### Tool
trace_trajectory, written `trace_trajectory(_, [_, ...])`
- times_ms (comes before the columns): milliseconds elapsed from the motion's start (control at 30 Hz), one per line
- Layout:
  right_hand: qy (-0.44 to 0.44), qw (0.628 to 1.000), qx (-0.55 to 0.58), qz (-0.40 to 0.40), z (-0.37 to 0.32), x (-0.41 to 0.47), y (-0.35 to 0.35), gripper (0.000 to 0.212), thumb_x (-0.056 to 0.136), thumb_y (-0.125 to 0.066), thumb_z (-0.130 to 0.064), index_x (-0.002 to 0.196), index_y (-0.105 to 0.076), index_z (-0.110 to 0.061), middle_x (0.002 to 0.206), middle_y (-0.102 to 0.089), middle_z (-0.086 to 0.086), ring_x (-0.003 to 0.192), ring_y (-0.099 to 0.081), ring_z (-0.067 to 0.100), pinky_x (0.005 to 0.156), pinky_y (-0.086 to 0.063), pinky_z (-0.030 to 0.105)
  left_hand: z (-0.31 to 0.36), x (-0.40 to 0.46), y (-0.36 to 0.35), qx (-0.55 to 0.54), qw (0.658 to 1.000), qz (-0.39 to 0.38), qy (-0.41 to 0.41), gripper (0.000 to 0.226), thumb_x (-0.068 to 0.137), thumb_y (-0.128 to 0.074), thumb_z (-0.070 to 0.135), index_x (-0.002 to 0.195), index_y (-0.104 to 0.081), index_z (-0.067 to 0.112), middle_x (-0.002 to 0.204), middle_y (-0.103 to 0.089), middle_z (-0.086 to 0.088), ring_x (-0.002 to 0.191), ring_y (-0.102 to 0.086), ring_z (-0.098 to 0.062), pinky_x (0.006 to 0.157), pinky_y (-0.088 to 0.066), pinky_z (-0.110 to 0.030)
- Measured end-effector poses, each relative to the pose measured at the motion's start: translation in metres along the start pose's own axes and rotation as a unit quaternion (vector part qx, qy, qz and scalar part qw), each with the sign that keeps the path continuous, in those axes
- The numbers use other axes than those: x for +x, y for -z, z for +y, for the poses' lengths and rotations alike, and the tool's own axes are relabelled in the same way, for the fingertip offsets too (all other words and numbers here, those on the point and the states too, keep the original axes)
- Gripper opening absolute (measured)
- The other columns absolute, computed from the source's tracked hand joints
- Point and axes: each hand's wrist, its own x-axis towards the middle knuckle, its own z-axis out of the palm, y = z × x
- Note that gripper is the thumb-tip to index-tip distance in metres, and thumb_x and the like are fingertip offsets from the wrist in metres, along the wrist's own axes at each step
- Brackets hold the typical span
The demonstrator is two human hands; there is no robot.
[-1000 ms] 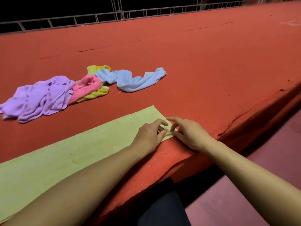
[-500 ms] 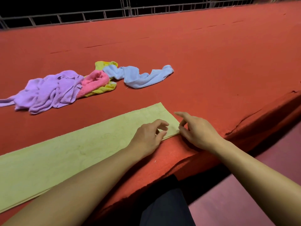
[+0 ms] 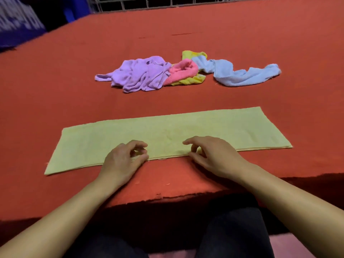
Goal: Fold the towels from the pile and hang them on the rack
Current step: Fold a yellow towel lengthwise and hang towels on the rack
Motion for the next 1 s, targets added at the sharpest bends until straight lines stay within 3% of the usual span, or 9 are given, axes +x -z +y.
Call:
trace_trajectory(100, [0.018,1.0,-0.002,0.002,-0.025,0.017,-0.018,0.033,0.093,-0.06,-0.035,0.126,-0.056,-0.038,0.095,-0.061,-0.021,0.08,-0.042,-0.002,0.074,-0.049,0.034,-0.024,-0.017,0.017,0.036,0.999,0.025,-0.02,0.033,0.079,-0.079,0.033,0.108,-0.064,0.038,0.086,-0.063,0.03,0.092,-0.056,-0.001,0.083,-0.043,-0.022])
trace_trajectory(267, [0.017,1.0,-0.022,-0.002,-0.04,0.029,-0.032,0.034,0.093,-0.062,-0.029,0.127,-0.059,-0.032,0.101,-0.065,-0.016,0.099,-0.053,0.012,0.079,-0.048,0.033,-0.046,-0.025,0.031,0.07,0.996,0.043,-0.037,0.028,0.085,-0.074,0.028,0.111,-0.066,0.032,0.082,-0.054,0.033,0.087,-0.052,-0.003,0.081,-0.043,-0.025])
trace_trajectory(367, [0.017,0.999,-0.029,-0.009,-0.038,0.03,-0.035,0.033,0.093,-0.062,-0.029,0.125,-0.06,-0.031,0.104,-0.068,-0.012,0.099,-0.055,0.016,0.079,-0.045,0.032,-0.05,-0.023,0.033,0.093,0.994,0.034,-0.054,0.024,0.089,-0.07,0.023,0.113,-0.068,0.027,0.079,-0.044,0.035,0.084,-0.049,-0.003,0.077,-0.042,-0.025])
trace_trajectory(533, [0.032,0.999,-0.03,-0.007,-0.038,0.026,-0.033,0.03,0.092,-0.064,-0.03,0.121,-0.064,-0.033,0.094,-0.068,-0.016,0.092,-0.059,0.014,0.072,-0.046,0.03,-0.058,-0.02,0.037,0.104,0.989,0.012,-0.104,0.025,0.089,-0.07,0.025,0.114,-0.066,0.028,0.088,-0.064,0.023,0.083,-0.054,-0.005,0.076,-0.05,-0.03])
trace_trajectory(700, [0.029,0.999,-0.031,-0.009,-0.042,0.027,-0.031,0.032,0.091,-0.064,-0.028,0.123,-0.063,-0.035,0.091,-0.065,-0.017,0.092,-0.059,0.013,0.074,-0.051,0.034,-0.061,-0.019,0.037,0.105,0.984,0.021,-0.144,0.027,0.086,-0.071,0.026,0.111,-0.065,0.029,0.085,-0.066,0.02,0.081,-0.052,-0.001,0.073,-0.05,-0.028])
trace_trajectory(800, [0.031,0.998,-0.044,-0.026,-0.045,0.027,-0.029,0.036,0.092,-0.061,-0.032,0.127,-0.058,-0.037,0.092,-0.065,-0.019,0.093,-0.057,0.011,0.074,-0.05,0.033,-0.056,-0.016,0.044,0.097,0.988,-0.005,-0.123,0.031,0.087,-0.056,0.045,0.114,-0.063,0.032,0.084,-0.064,0.024,0.08,-0.055,0.001,0.074,-0.05,-0.027])
trace_trajectory(1000, [0.024,0.999,-0.011,-0.04,-0.074,0.081,-0.025,0.037,0.091,-0.059,-0.038,0.128,-0.054,-0.038,0.086,-0.058,-0.021,0.08,-0.052,0.006,0.077,-0.048,0.033,-0.083,0.031,0.08,0.108,0.994,0.019,-0.027,0.02,0.092,-0.062,0.032,0.111,-0.063,0.036,0.081,-0.056,0.028,0.079,-0.057,-0.007,0.08,-0.048,-0.031])
